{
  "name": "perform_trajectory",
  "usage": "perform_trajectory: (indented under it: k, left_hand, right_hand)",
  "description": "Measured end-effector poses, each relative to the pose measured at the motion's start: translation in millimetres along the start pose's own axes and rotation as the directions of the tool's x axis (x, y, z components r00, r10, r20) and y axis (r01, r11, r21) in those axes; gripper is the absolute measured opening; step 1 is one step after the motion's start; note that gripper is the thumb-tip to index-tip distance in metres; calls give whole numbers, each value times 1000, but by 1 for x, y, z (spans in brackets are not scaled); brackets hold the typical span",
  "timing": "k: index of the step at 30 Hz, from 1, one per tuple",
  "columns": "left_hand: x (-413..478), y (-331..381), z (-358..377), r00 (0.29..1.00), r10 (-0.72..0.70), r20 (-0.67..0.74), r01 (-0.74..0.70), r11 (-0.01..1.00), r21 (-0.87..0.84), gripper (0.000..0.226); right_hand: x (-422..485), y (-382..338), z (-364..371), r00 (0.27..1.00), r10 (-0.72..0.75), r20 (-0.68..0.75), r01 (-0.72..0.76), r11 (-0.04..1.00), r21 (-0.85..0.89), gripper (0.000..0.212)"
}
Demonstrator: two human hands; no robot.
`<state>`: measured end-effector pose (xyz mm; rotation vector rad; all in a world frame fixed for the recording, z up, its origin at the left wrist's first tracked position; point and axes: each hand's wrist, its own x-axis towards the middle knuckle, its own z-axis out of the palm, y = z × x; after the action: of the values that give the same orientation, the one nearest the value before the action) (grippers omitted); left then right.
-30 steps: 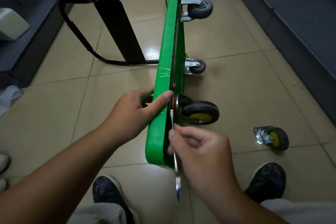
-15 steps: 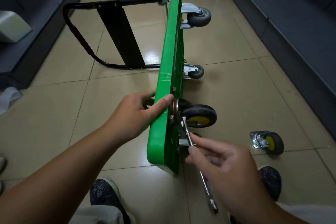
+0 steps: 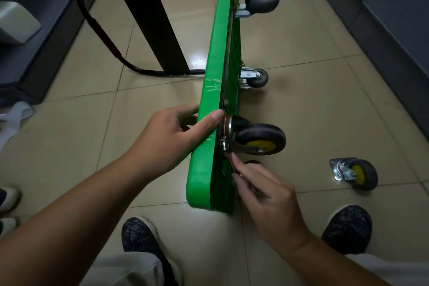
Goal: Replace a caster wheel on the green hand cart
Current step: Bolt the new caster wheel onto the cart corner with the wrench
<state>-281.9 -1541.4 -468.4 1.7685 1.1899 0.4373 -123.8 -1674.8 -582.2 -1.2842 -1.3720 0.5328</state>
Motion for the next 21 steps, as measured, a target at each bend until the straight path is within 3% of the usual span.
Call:
perform_trajectory:
  k: [9, 21]
  left_hand:
    - [-1, 4, 3, 1000, 10, 24, -9, 999, -49, 34]
    - [-1, 6, 5, 1000, 7, 0, -7, 995, -101, 33]
  right_hand:
    - [-1, 12, 22, 997, -74, -35, 72, 996, -56, 48]
    - [-11, -2, 33, 997, 21, -80, -16, 999, 51, 45]
